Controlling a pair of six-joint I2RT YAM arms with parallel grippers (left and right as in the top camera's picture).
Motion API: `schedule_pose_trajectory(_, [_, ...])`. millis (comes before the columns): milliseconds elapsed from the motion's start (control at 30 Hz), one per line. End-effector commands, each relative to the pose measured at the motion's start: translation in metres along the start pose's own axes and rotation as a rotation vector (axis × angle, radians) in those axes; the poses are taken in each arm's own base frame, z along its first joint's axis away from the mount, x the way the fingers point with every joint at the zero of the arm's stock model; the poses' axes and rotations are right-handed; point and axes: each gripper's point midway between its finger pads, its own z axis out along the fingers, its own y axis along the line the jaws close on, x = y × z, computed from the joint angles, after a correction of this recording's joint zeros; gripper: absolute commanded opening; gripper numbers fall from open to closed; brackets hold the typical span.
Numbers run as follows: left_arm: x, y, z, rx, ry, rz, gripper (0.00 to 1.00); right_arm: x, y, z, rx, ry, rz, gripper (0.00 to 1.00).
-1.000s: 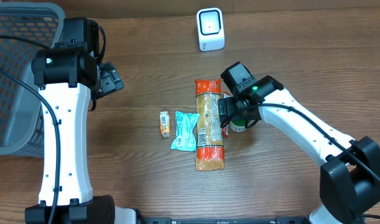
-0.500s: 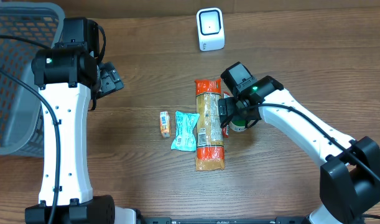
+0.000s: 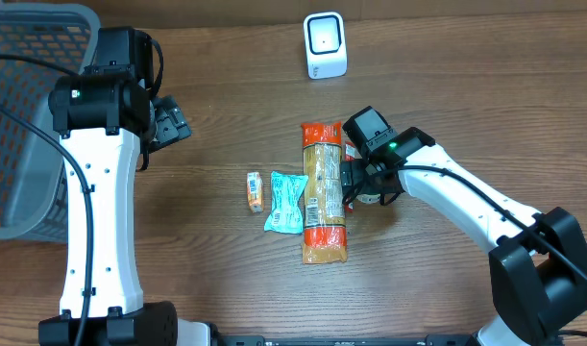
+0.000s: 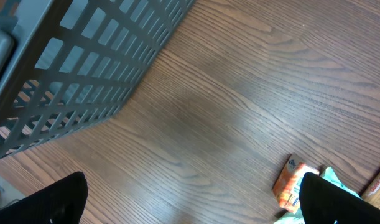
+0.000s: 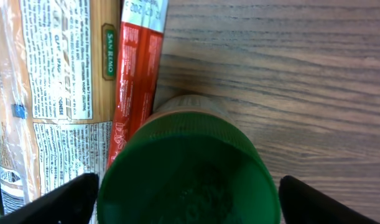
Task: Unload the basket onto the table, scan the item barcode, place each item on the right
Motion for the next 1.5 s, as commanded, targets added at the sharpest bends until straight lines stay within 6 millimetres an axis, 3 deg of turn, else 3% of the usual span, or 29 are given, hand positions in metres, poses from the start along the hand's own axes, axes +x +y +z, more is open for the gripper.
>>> schedule_pose_trajectory(0, [-0.002,0.002,0.002,-0.015,-0.001,0.018,1.00,0.005,-0.004,0.009,0.016,0.001,-0.003,0.93])
schedule_pose_trajectory(100, [-0.002,0.002,0.002,-0.015,-0.001,0.018,1.00,0.004,-0.004,0.015,0.012,-0.017,-0.016,0.91])
schedule_pose_trajectory(333, [-0.002,0.002,0.002,-0.015,-0.001,0.018,1.00,-0.002,-0.001,0.013,0.001,-0.040,-0.051,0.67])
schedule_pose_trajectory(600, [-0.002,0.002,0.002,-0.015,-0.001,0.018,1.00,0.003,-0.009,0.013,0.045,-0.019,-0.202,0.65])
schedule_pose_trajectory(767, [-0.002,0.002,0.002,-0.015,-0.001,0.018,1.00,-0.001,-0.025,0.011,0.137,-0.034,-0.245,0.63])
schedule_pose_trajectory(833, [-0.002,0.002,0.002,-0.015,-0.001,0.018,1.00,-0.003,-0.032,0.010,0.178,-0.045,-0.248,0.64])
schedule_pose_trajectory(933, [-0.002,0.002,0.002,-0.014,-0.001,0.018,0.99,-0.005,-0.035,0.009,0.195,-0.051,-0.247,0.74])
schedule_pose_trajectory(1033, [-0.002,0.002,0.002,-0.014,-0.001,0.018,0.99,-0.004,-0.034,0.010,0.192,-0.047,-0.242,1.00])
schedule_pose_trajectory(1467, [-0.002,0.002,0.002,-0.014,-0.001,0.018,0.99,-0.001,-0.035,0.013,0.104,-0.015,-0.005,1.00])
